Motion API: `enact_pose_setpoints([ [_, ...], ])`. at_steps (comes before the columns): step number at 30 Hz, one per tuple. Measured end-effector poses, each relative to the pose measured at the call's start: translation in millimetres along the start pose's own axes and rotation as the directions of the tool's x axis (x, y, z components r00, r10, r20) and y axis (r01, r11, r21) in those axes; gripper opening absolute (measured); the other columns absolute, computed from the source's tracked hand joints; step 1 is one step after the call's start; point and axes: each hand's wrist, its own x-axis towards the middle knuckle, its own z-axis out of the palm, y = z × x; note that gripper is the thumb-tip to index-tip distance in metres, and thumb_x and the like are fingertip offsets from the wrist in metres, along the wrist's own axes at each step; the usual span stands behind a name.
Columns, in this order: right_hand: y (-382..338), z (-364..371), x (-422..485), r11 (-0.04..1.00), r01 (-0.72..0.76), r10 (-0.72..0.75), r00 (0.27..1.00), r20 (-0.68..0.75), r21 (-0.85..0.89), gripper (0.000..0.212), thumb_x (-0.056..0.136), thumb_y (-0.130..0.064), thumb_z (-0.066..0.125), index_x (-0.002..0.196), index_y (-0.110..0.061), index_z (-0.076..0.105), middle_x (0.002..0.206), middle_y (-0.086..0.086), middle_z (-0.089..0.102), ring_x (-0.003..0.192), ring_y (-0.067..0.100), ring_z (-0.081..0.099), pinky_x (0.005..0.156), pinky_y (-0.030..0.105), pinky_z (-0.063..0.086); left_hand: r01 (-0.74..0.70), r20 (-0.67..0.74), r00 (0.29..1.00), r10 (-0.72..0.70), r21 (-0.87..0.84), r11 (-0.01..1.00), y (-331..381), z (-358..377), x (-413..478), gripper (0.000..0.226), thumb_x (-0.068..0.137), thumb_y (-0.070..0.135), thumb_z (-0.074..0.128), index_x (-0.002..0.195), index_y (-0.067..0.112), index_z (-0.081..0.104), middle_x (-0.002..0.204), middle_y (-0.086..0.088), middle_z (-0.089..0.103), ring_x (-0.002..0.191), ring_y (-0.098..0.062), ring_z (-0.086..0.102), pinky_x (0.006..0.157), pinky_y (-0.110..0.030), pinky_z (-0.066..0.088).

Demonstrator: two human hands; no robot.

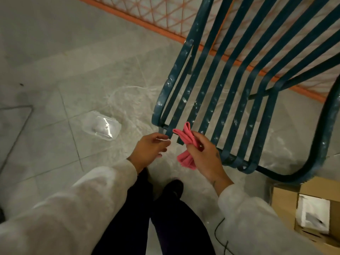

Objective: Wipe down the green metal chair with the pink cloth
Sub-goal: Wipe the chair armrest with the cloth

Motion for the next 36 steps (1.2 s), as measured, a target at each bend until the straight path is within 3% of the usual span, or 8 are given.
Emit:
enact_pose_setpoints([
  [4,22,4,49,0.99,0.097,-0.1,0.995,-0.021,-0.102,0.037,0.098,-0.019,0.056,0.134,-0.027,0.053,0.089,0.009,0.072,0.064,0.016,0.073,0.06,0.026,0.06,-0.228,0.06,0.971,0.229,0.502,0.834,-23,9,42,0.051,0.095,0.024,0.065,0.144,0.023,0.048,0.141,0.0,0.057,0.128,-0.02,0.055,0.107,-0.031,0.041],
  [7,42,3,83,0.971,0.198,-0.21,0.974,-0.083,-0.131,0.039,0.097,-0.015,0.058,0.134,-0.025,0.055,0.099,0.008,0.068,0.064,0.011,0.071,0.056,0.019,0.056,-0.294,0.05,0.942,0.331,0.598,0.746,-41,24,70,0.062,0.097,0.021,0.061,0.152,0.019,0.033,0.153,-0.002,0.044,0.139,-0.021,0.043,0.112,-0.024,0.028],
  [14,80,1,148,0.724,0.568,-0.619,0.785,-0.006,-0.392,0.046,0.092,-0.005,0.063,0.134,-0.021,0.059,0.132,0.002,0.05,0.093,0.003,0.063,0.073,0.012,0.054,-0.431,-0.064,0.863,0.502,0.428,0.795,-68,48,136,0.043,0.099,0.008,0.055,0.141,0.013,0.049,0.131,-0.006,0.062,0.123,-0.02,0.058,0.107,-0.032,0.044],
  [17,98,4,168,0.515,0.656,-0.723,0.678,0.133,-0.552,0.042,0.09,-0.01,0.064,0.13,-0.022,0.063,0.139,0.0,0.049,0.117,0.017,0.055,0.099,0.027,0.049,-0.466,-0.19,0.807,0.558,0.376,0.801,-71,54,158,0.018,0.098,0.005,0.054,0.112,0.009,0.064,0.097,-0.004,0.068,0.09,-0.02,0.067,0.084,-0.029,0.054],
  [20,112,6,182,0.31,0.676,-0.732,0.618,0.286,-0.668,0.041,0.088,-0.021,0.053,0.126,-0.028,0.066,0.139,0.002,0.052,0.111,0.027,0.054,0.096,0.042,0.048,-0.509,-0.298,0.762,0.575,0.274,0.816,-85,61,171,0.012,0.096,0.002,0.057,0.099,0.006,0.067,0.087,-0.003,0.069,0.08,-0.02,0.068,0.075,-0.032,0.056],
  [27,98,3,204,0.088,0.648,-0.736,0.554,0.389,-0.756,0.045,0.085,-0.02,0.042,0.118,-0.031,0.07,0.13,-0.001,0.06,0.097,0.026,0.06,0.09,0.036,0.05,-0.58,-0.279,0.776,0.565,0.036,0.814,-85,65,180,0.027,0.096,0.001,0.055,0.117,0.012,0.067,0.097,0.001,0.072,0.088,-0.007,0.068,0.084,-0.025,0.056],
  [30,77,-7,227,0.137,0.572,-0.666,0.658,0.353,-0.809,0.045,0.091,-0.01,0.048,0.128,-0.032,0.064,0.139,-0.001,0.054,0.115,0.028,0.054,0.102,0.04,0.043,-0.585,-0.256,0.762,0.595,0.123,0.802,-80,71,185,0.036,0.096,0.004,0.054,0.127,0.02,0.062,0.105,0.003,0.068,0.084,-0.002,0.062,0.072,-0.01,0.046],
  [36,68,-9,228,0.136,0.546,-0.617,0.7,0.361,-0.826,0.047,0.095,-0.006,0.052,0.135,-0.03,0.056,0.149,0.0,0.045,0.134,0.023,0.042,0.114,0.029,0.027,-0.585,-0.215,0.76,0.613,0.184,0.79,-74,71,187,0.026,0.095,0.006,0.055,0.117,0.017,0.064,0.099,-0.002,0.066,0.087,-0.016,0.061,0.074,-0.023,0.044],
])
